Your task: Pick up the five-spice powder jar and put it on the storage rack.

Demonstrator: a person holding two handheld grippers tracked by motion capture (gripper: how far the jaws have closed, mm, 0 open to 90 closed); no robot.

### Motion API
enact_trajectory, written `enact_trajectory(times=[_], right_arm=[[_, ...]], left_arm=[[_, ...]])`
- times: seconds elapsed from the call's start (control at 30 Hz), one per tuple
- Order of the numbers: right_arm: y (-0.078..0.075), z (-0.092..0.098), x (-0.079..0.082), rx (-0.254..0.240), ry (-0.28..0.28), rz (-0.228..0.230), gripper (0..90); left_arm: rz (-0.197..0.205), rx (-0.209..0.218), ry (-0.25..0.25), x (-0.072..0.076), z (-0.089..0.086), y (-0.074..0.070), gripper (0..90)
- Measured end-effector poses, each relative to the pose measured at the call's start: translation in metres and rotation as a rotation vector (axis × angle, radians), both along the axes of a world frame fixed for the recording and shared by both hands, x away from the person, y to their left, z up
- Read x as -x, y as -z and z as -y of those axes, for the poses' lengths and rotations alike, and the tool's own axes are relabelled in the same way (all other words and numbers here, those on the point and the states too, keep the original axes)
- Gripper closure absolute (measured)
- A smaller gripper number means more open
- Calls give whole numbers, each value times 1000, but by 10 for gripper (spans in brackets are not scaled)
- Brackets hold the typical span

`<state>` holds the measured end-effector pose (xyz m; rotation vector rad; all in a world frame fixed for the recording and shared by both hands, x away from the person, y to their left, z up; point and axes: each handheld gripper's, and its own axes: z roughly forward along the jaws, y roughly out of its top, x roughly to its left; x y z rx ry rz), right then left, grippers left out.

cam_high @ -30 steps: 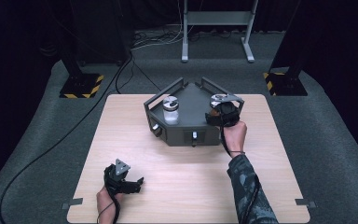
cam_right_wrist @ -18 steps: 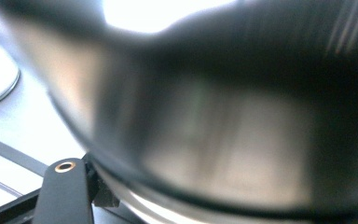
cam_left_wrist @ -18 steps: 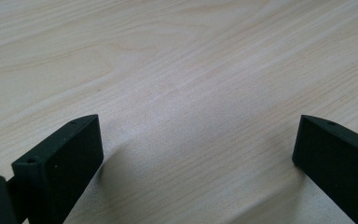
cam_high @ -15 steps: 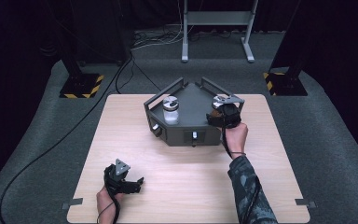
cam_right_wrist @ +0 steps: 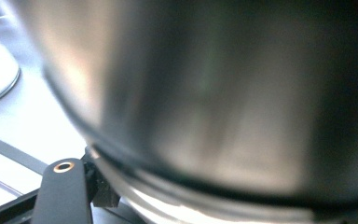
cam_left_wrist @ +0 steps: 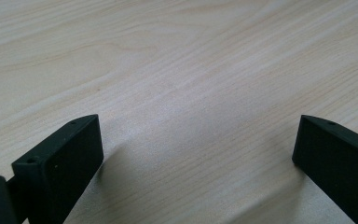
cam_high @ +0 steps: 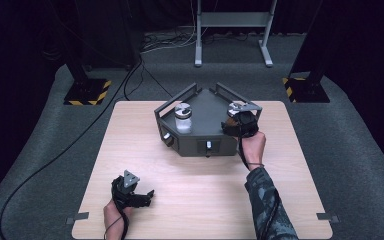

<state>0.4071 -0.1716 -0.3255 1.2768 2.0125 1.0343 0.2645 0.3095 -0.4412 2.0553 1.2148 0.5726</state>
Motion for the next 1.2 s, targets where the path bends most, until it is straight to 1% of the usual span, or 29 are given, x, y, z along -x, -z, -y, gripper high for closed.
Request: enact_trajectory(times=[0.03,0.07,0.1,0.13,0.2,0.23,0.27,0.37,0.4,0.5,0.6,0.7,0.77,0.83,0.93,1.0,1.03,1.1,1.2], right_arm=[[1,-1,1,5,2,6,264],[0,-1,1,2,1,2,197],[0,-1,0,-2,-3,1,168],[0,-1,0,-2,-3,1,168],[-1,1,-1,-9,-17,-11,76],[-1,2,1,-10,-20,1,40],[-2,2,2,-14,-23,1,20],[-5,3,4,-17,-24,-6,7],[-7,3,9,-8,-27,3,0],[-11,6,14,-5,-37,2,0],[-13,12,26,2,-43,6,0],[-10,24,43,-13,-39,19,0],[-4,32,55,-28,-35,19,0],[3,39,69,-24,-24,13,0],[21,49,93,-26,12,29,0],[32,57,105,-39,22,15,0],[37,60,110,-33,27,2,0],[47,60,120,1,44,-11,0],[61,62,129,34,58,-44,0]], left_arm=[[-1,0,0,0,0,0,17],[0,0,0,0,0,0,17],[-1,1,0,0,0,0,17],[-1,1,0,0,0,0,17],[-3,1,0,0,0,0,17],[-3,1,0,-1,0,0,17],[-3,2,0,-1,0,0,17],[-3,1,0,0,0,0,17],[-4,2,0,-1,-1,0,16],[-5,5,-1,-1,-1,0,16],[-5,5,0,-1,-1,0,16],[-11,6,3,-2,-2,-1,15],[-12,8,3,-2,-2,-1,14],[-12,6,3,-2,-2,-1,14],[-10,4,4,-2,-2,-1,14],[-9,3,4,-2,-1,-1,14],[-9,3,4,-2,-1,-1,15],[-6,1,3,-1,-1,-1,14],[-4,0,2,-1,0,0,15]])
